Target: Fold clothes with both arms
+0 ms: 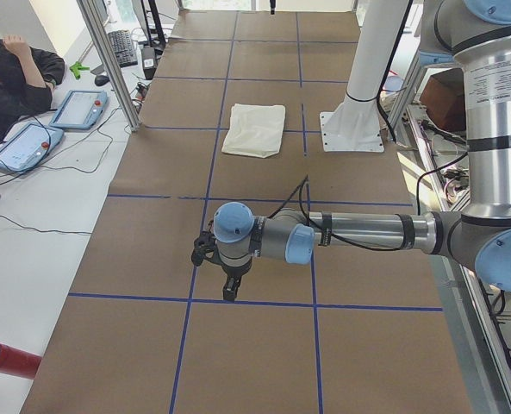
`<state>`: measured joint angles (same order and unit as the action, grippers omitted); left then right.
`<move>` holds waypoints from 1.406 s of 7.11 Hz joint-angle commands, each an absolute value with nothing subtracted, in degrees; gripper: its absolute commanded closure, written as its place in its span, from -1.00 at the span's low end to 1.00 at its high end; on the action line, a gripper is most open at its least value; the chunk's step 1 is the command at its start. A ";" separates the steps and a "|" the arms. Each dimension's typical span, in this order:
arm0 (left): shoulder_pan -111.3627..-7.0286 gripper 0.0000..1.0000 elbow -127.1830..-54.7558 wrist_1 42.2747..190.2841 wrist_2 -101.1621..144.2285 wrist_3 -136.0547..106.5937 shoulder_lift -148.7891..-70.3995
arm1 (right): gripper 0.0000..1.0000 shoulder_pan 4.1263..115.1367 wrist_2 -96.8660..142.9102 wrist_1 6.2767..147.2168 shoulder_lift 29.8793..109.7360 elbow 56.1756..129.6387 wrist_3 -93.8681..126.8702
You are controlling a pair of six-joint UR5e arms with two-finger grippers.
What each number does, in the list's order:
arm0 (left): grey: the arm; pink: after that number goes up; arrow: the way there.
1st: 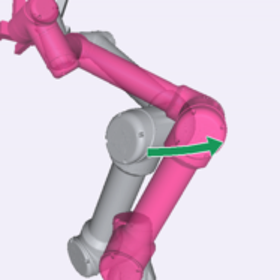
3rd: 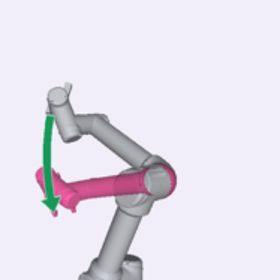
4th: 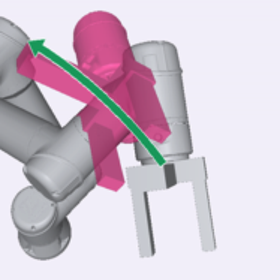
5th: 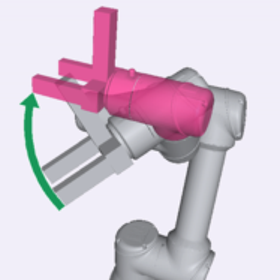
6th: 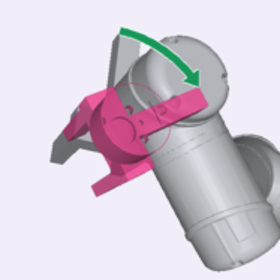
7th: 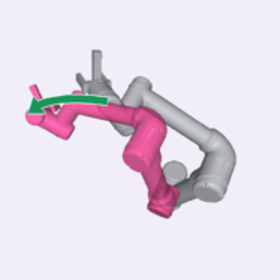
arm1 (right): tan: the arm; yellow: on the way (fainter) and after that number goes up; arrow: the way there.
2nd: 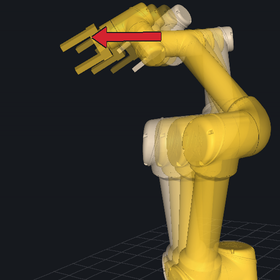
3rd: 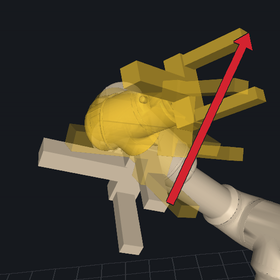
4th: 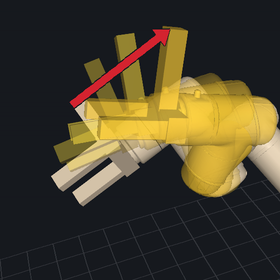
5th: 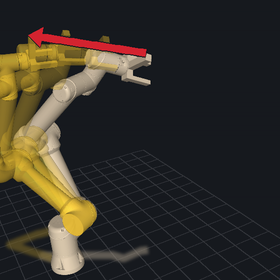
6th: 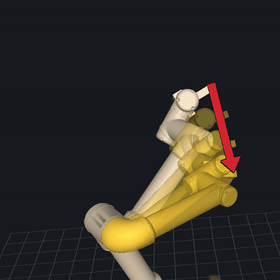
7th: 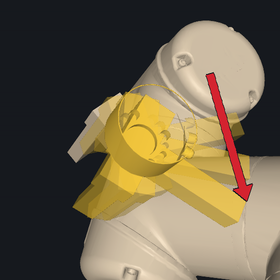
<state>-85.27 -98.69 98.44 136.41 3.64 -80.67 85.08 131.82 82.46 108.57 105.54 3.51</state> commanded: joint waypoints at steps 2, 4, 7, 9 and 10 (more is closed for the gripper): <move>-85.43 -0.99 -101.68 92.14 136.49 7.27 -79.11 | -1.00 85.08 128.32 82.88 108.11 105.82 4.30; -85.43 -0.99 -101.60 92.02 136.06 8.70 -79.98 | -1.00 85.08 128.67 82.71 108.02 106.52 4.13; -85.43 -0.99 -101.60 92.46 136.49 8.79 -80.24 | -1.00 85.08 128.67 82.70 107.67 107.05 3.87; -85.52 -0.99 -101.69 92.55 136.49 8.79 -80.33 | -1.00 84.99 128.67 82.62 107.58 107.05 3.87; -85.43 -0.99 -101.69 92.55 136.58 8.88 -80.33 | -1.00 84.90 128.67 82.62 107.58 107.05 3.87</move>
